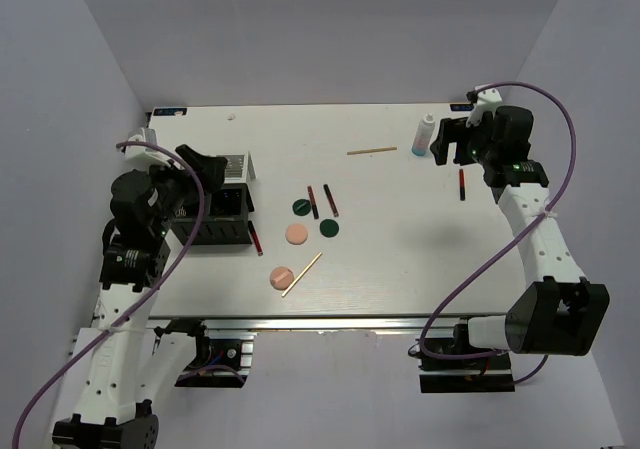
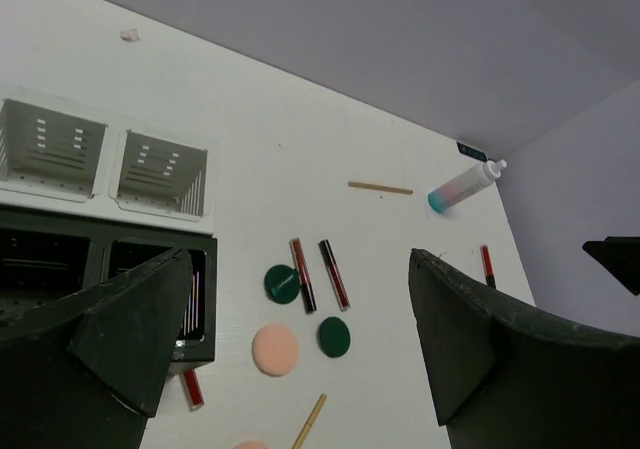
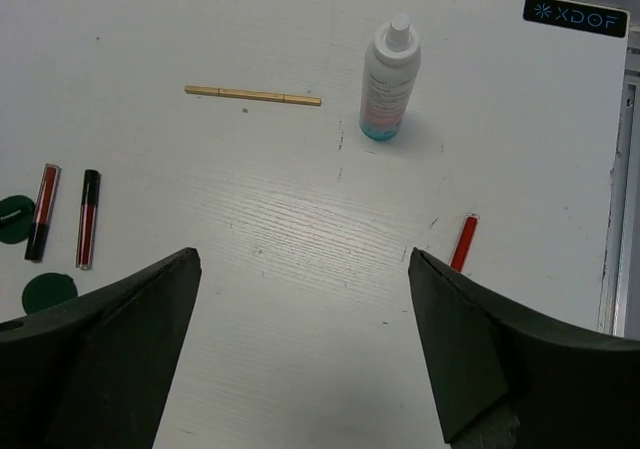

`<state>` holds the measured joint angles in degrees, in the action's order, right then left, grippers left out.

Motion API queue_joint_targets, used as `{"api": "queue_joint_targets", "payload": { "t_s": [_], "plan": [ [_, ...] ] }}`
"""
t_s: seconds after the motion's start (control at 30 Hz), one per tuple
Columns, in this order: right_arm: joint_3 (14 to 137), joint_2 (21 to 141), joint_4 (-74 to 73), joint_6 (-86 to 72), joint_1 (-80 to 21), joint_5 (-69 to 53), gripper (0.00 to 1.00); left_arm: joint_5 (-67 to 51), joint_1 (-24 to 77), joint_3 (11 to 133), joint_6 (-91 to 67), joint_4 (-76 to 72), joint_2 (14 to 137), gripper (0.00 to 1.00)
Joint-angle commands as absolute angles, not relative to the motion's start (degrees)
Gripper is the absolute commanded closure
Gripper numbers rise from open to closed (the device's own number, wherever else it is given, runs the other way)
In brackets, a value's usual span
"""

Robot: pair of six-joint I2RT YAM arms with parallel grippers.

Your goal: Organize the makeup

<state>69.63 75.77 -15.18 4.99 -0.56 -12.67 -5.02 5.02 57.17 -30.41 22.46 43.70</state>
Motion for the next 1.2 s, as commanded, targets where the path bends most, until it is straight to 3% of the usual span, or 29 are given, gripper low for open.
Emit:
{"api": "queue_joint_targets", "payload": {
  "t_s": [0.0, 0.13, 0.2, 0.27, 0.37, 0.4, 0.47, 0.5, 0.57, 0.6, 0.63, 0.73, 0.77, 0.8, 0.83, 0.93, 1.07, 1.17],
  "plan": [
    [71.5, 75.4, -15.8, 4.6, -0.6, -14.7, 0.11, -8.3, 5.0, 58.4, -29.9, 24.5, 43.2, 0.02],
    [69.3, 73.0, -16.3, 12.7, -0.6, -23.2, 0.11, -7.9, 5.0, 57.8, -30.6, 24.9, 42.2, 0.02],
    [67.5, 70.8, -18.3, 21.7, -0.6, -32.7, 0.11, -8.2, 5.0, 57.6, -31.0, 24.9, 42.2, 0.02],
    [66.5, 68.1, -21.0, 29.4, -0.9, -44.3, 0.11, -9.4, 5.0, 57.1, -31.6, 24.0, 42.5, 0.08],
    [63.5, 64.7, -22.5, 36.8, -4.7, -44.8, 0.11, -14.0, 5.0, 55.9, -33.1, 21.3, 45.3, 0.54],
    [63.0, 64.2, -22.5, 37.2, -7.9, -43.3, 0.11, -17.6, 5.0, 55.4, -34.6, 20.1, 46.3, 0.79],
    [62.7, 64.2, -25.3, 39.9, -10.5, -41.8, 0.11, -21.3, 5.1, 54.4, -38.1, 16.8, 50.0, 0.87],
    [62.6, 64.3, -26.4, 40.2, -12.2, -41.1, 0.11, -23.4, 6.0, 54.0, -39.4, 15.9, 51.3, 0.88],
    [60.4, 64.2, -23.4, 32.7, -12.6, -39.6, 0.11, -21.9, 9.1, 54.0, -40.2, 14.9, 55.0, 0.78],
    [59.5, 64.0, -22.1, 30.3, -12.6, -39.0, 0.11, -20.0, 14.4, 54.9, -39.3, 15.6, 56.4, 0.71],
    [58.8, 63.9, -21.3, 28.5, -12.6, -38.5, 0.13, -15.5, 17.0, 57.8, -38.4, 16.3, 58.2, 0.56],
    [56.8, 63.9, -17.4, 20.6, -12.5, -33.2, 0.55, -11.4, 23.9, 63.1, -36.5, 19.9, 66.1, 0.44],
    [55.9, 63.9, -15.6, 19.0, -12.5, -30.4, 0.88, -10.5, 24.9, 63.8, -36.3, 20.4, 68.8, 0.42],
    [55.4, 63.7, -14.6, 16.0, -12.5, -29.4, 0.96, -9.2, 26.5, 64.4, -36.3, 20.4, 69.9, 0.4],
    [55.0, 63.8, -13.9, 15.0, -12.4, -28.7, 0.95, -8.1, 27.1, 64.9, -36.5, 20.6, 70.8, 0.38],
    [53.9, 63.9, -13.0, 11.8, -12.0, -26.8, 0.54, -2.0, 29.6, 68.3, -36.7, 24.7, 75.0, 0.4],
    [52.3, 64.0, -12.2, 9.4, -11.8, -27.0, 0.48, 11.5, 34.7, 74.8, -38.0, 36.6, 79.6, 0.95],
    [51.2, 64.1, -11.7, 8.5, -11.8, -27.4, 0.47, 20.4, 42.3, 76.9, -38.3, 45.4, 83.1, 0.93]
  ]
}}
